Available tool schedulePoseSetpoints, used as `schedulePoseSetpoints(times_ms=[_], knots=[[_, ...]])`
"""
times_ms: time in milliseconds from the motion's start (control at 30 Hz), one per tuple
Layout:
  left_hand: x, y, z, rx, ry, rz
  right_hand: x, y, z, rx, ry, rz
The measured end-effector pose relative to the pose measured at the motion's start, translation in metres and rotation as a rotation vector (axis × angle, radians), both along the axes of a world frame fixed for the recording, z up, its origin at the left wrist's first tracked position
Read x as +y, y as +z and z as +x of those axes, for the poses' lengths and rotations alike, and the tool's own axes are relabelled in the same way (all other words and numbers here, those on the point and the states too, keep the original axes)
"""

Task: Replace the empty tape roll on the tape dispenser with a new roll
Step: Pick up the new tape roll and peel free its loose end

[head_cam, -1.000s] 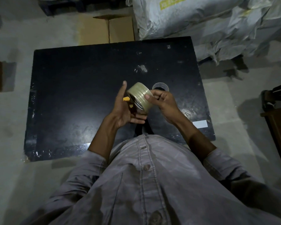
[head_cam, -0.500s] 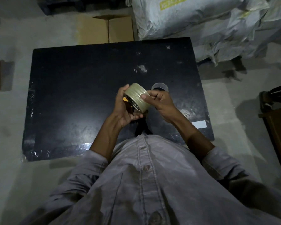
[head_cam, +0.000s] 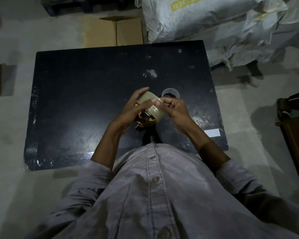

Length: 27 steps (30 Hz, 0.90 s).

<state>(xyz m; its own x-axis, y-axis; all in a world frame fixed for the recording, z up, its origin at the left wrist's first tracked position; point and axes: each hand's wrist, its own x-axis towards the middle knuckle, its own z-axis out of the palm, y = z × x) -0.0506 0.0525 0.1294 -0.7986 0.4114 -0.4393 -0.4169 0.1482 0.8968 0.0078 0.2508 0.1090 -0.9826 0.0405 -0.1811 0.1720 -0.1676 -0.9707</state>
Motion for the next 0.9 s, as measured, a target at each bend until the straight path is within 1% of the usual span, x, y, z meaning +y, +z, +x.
schedulePoseSetpoints(times_ms=[33,100,200,267,333,400,433,500,567,700,800,900], knots=[[0.002,0.0,0.002,0.088,0.001,0.022,0.0,0.001,-0.001,-0.004,-0.013,-0.012],[0.011,0.0,0.006,0.206,0.068,0.02,-0.002,0.005,-0.002,-0.025,-0.042,-0.044],[0.022,-0.001,0.009,0.262,0.172,-0.003,-0.006,0.009,-0.004,-0.051,-0.049,-0.052],[0.026,-0.002,0.008,0.203,0.253,-0.005,-0.007,0.012,-0.005,-0.054,-0.02,-0.058],[0.028,0.001,0.006,0.072,0.342,0.05,-0.009,0.017,-0.005,-0.054,0.021,-0.054],[0.029,0.004,0.006,-0.046,0.382,0.099,-0.009,0.021,-0.003,-0.047,0.059,-0.065],[0.029,0.006,0.006,-0.067,0.387,0.096,-0.008,0.023,-0.002,-0.047,0.078,-0.081],[0.028,0.01,0.004,-0.071,0.397,0.072,-0.009,0.028,0.001,-0.046,0.11,-0.117],[0.027,0.017,0.002,-0.073,0.391,0.091,-0.011,0.036,0.002,-0.045,0.116,-0.141],[0.029,0.047,-0.003,-0.044,0.386,0.133,-0.02,0.061,-0.002,-0.019,0.078,-0.224],[0.03,0.084,-0.013,-0.036,0.38,0.149,-0.025,0.093,-0.009,0.047,0.065,-0.275],[0.032,0.139,-0.029,-0.008,0.344,0.215,-0.028,0.136,-0.023,0.18,0.064,-0.295]])
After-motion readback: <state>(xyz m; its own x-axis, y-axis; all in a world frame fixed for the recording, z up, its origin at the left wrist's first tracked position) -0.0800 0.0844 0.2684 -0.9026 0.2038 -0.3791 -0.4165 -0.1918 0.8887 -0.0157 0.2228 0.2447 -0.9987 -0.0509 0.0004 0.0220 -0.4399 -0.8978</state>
